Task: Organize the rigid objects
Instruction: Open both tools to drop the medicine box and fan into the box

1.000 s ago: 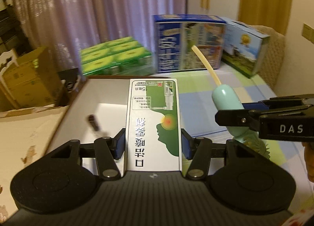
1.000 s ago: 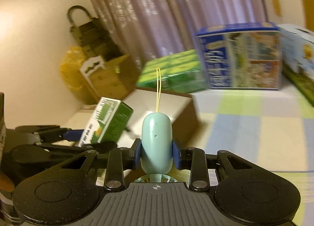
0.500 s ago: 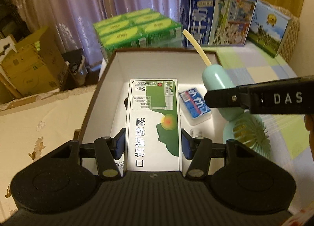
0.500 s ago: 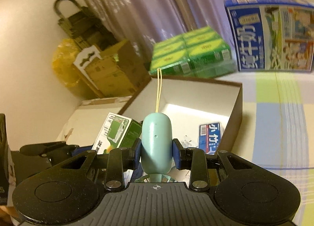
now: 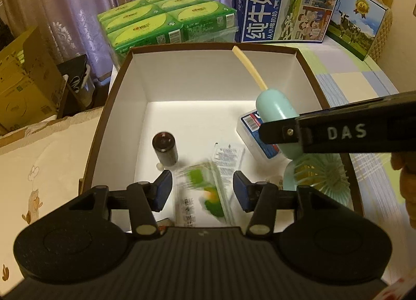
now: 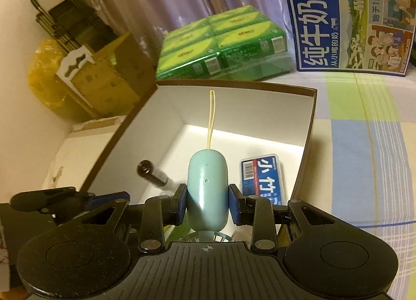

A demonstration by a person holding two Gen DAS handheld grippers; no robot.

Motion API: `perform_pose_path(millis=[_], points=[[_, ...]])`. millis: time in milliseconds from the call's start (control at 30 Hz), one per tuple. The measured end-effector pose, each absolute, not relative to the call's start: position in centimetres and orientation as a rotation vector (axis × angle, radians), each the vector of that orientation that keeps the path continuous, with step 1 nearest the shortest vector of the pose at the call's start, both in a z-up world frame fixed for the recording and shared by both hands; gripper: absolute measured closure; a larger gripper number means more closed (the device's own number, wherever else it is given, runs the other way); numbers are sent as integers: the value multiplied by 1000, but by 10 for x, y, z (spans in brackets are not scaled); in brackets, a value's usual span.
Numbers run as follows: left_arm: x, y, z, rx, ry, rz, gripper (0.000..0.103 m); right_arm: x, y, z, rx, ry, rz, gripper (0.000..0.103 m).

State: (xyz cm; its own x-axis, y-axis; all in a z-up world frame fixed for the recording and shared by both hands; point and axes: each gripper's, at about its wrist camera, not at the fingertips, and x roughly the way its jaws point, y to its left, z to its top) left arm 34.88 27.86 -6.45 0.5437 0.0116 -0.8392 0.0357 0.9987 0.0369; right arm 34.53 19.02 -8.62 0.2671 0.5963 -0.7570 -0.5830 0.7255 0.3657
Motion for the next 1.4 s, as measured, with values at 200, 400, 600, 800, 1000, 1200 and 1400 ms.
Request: perform_pose_path(millis=[200,400,600,800,1000,1200,1400], points=[[354,283,-64,62,1000,-28,51,351,196,-90,7,1039,784,73],[353,292,-63,53,1007,-12,51,357,202,-92,34,1065,779,72],[343,297,-57,41,986,-8,44,353,195,-75,41,1011,801,64],[323,299,-44,30,934,7,40,329,175,-57,-22,935,834,51],[298,294,-32,11,884,21,35,299,145,-47,-38,878,821,38],[268,280,-14,-9,826,20,30,273,114,-38,-40,859,803,35],[232,254,4,-4,776,53,27,248,82,-27,-79,827,808,35]])
